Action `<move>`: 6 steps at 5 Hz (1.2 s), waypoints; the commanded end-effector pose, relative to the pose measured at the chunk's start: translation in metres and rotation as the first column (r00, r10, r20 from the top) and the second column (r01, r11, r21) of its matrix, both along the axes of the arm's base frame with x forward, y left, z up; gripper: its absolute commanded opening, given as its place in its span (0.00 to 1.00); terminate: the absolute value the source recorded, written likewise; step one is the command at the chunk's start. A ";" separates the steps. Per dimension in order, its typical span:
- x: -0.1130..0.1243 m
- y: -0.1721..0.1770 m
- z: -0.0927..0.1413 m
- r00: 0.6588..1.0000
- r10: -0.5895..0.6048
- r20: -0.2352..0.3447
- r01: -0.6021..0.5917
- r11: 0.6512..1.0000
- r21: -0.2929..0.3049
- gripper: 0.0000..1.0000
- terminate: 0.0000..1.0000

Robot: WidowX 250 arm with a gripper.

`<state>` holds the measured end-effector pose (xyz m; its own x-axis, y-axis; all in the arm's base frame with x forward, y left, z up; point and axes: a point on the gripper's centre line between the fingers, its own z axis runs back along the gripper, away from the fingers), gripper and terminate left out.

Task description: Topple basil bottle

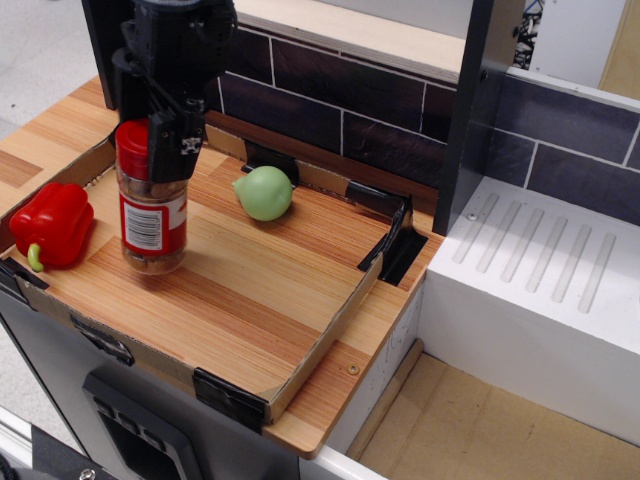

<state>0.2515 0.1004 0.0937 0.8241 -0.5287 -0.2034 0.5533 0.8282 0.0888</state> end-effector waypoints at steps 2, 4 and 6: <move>0.008 -0.010 -0.002 0.967 -0.253 0.042 0.234 0.936 0.262 0.00 0.00; 0.007 -0.036 -0.033 0.955 -0.286 0.076 0.253 0.922 0.292 0.00 0.00; 0.011 -0.069 -0.046 0.950 -0.307 0.050 0.295 0.940 0.170 0.00 0.00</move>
